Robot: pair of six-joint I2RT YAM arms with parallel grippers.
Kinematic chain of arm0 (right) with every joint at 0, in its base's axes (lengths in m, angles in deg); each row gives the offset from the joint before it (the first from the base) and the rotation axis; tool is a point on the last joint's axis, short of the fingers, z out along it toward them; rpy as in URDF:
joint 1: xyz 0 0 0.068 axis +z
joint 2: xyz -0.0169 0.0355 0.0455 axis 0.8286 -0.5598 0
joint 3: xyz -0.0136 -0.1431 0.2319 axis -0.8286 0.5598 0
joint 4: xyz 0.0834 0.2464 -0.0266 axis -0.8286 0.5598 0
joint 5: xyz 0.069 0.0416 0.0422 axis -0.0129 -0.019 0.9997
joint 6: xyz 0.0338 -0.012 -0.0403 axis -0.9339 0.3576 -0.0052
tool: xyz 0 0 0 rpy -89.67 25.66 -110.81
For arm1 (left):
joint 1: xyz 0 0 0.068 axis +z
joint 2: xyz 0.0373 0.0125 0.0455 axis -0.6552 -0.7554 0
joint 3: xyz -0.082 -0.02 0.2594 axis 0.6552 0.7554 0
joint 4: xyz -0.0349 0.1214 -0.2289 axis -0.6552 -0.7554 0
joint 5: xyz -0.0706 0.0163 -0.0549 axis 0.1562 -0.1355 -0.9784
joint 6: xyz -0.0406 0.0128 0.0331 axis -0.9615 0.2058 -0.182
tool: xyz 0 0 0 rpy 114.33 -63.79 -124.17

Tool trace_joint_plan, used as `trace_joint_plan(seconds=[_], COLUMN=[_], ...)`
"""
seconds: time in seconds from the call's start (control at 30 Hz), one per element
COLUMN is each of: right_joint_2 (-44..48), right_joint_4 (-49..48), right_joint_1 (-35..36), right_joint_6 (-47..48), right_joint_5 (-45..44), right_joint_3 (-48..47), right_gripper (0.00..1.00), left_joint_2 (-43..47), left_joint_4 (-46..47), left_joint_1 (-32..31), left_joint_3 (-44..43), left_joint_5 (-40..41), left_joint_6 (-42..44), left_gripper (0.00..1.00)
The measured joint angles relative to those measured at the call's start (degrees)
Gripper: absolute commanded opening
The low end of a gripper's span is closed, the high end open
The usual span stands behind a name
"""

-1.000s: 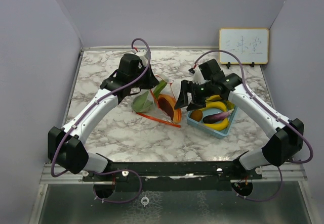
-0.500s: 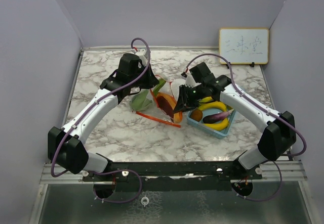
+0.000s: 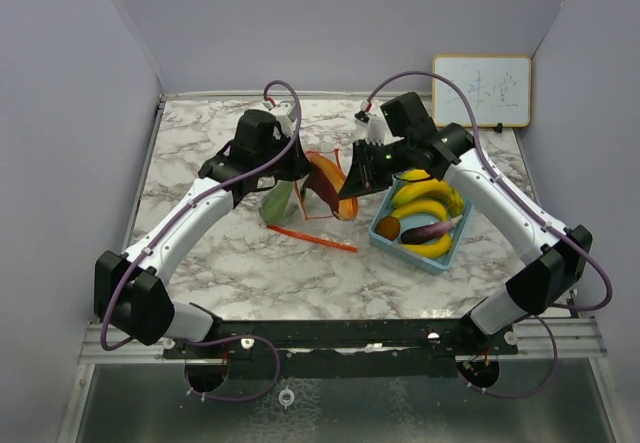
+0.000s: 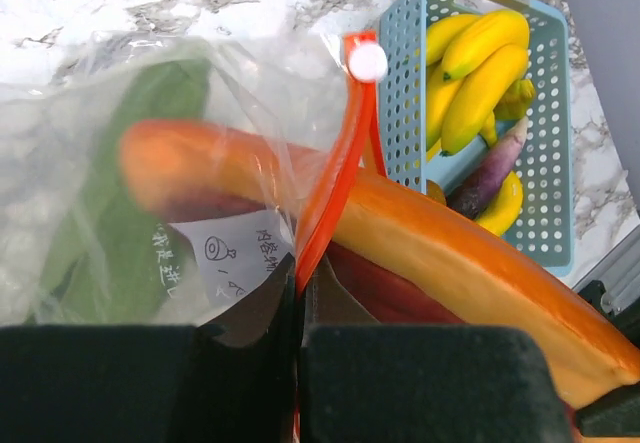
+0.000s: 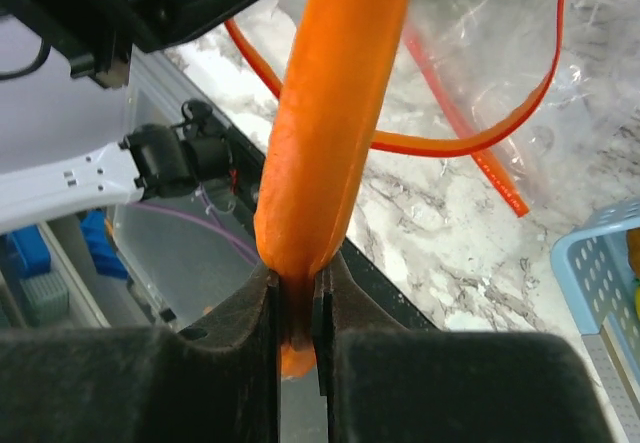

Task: Place the food in the zip-top bag and seal the zipper
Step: Place the fake food in the zipper food storage bag.

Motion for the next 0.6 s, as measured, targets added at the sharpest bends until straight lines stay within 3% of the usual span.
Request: trace_joint_plan(seconds=[0.33, 0.6], right_joint_2=[-1.0, -3.5], right_joint_4=[2.7, 3.5], right_joint_1=[0.0, 0.2], right_joint_6=[4.3, 5.5], right_joint_5=[9.9, 14.1], right_joint_3=[1.2, 0.7], right_gripper=[0.02, 0.02], left_joint_2=[0.2, 1.1], left_joint_4=[-2.6, -0.9], left_joint_1=[0.0, 0.1], left_joint_3=[-3.0, -4.8], left_joint_5=[-0.9, -10.1], left_joint_6=[3.6, 6.3], left_gripper=[0.00, 0.00])
